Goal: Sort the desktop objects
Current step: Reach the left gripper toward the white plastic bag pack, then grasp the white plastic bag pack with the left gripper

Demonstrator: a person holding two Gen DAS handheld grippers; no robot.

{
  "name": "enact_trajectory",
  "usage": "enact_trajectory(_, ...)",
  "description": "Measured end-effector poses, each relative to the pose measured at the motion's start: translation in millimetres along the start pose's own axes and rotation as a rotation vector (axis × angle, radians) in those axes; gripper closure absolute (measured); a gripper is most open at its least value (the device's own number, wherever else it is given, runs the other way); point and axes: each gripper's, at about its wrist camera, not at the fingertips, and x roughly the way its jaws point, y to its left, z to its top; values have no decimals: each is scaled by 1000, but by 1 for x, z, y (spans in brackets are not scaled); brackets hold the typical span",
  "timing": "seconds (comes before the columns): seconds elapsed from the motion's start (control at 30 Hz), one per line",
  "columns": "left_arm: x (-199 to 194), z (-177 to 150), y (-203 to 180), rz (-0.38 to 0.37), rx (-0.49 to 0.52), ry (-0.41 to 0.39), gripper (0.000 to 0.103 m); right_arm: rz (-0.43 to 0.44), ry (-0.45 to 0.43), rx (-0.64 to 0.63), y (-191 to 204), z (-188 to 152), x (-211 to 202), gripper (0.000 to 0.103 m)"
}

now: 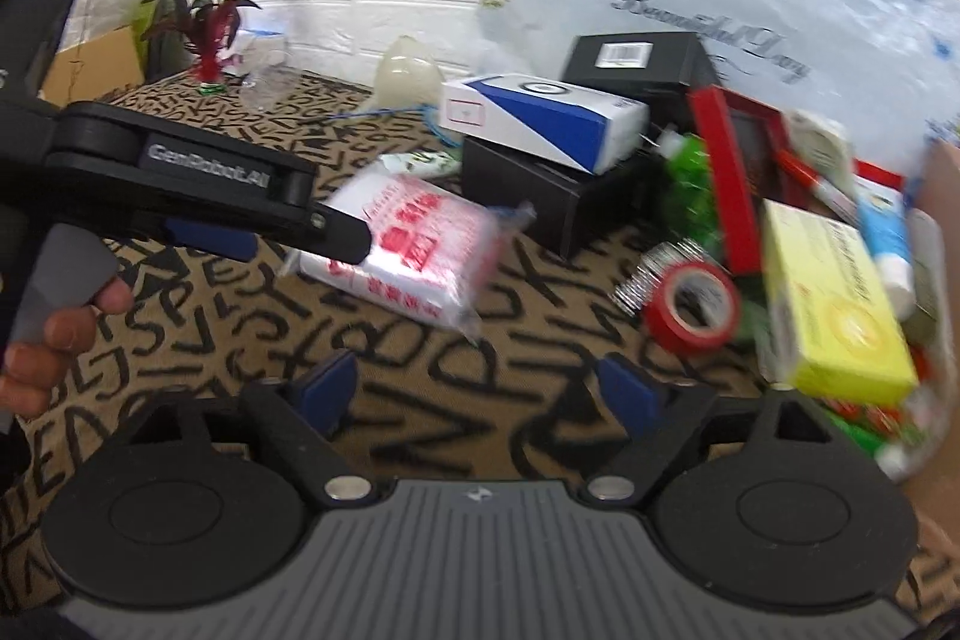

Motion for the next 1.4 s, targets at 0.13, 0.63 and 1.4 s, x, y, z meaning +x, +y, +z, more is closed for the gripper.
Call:
enact_trajectory(0.13, 16, 10, 5, -30, 1, 12, 14, 38, -9, -31, 2, 7, 20, 20)
enact_trajectory(0.63, 24, 6, -12, -121, 73, 85, 36, 36, 26, -109, 21, 7, 41, 62)
enact_trajectory(1.4, -8, -97, -161, -363, 351, 278, 32, -174, 68, 103, -64, -117, -138, 51)
